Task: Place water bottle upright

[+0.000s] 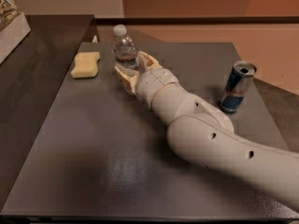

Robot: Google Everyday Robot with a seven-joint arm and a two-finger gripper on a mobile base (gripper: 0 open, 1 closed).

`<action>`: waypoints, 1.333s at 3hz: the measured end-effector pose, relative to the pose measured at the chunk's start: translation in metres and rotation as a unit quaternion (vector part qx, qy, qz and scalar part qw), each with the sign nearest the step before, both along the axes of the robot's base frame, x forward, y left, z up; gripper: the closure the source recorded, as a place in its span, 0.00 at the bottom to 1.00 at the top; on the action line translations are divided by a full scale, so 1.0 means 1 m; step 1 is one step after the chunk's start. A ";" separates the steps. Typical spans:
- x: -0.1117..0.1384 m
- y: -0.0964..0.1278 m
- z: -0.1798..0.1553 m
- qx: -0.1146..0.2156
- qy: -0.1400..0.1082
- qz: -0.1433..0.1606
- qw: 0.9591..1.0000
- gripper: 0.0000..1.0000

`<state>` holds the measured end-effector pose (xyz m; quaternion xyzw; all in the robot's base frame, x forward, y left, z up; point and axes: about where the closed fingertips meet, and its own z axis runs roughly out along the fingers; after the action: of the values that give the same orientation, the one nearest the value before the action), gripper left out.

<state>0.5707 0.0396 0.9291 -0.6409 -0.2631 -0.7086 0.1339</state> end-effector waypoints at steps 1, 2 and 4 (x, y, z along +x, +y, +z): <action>0.000 0.003 -0.012 0.000 0.019 0.004 1.000 0.60; -0.001 0.001 -0.019 0.021 0.033 -0.003 0.999 0.36; -0.003 0.004 -0.015 0.019 0.030 -0.001 0.999 0.00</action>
Offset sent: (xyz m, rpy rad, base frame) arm -0.0010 -0.0039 -0.0308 0.1027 0.1013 -0.0329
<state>0.5682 0.0439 0.9145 -0.6593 -0.2450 -0.6941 0.1533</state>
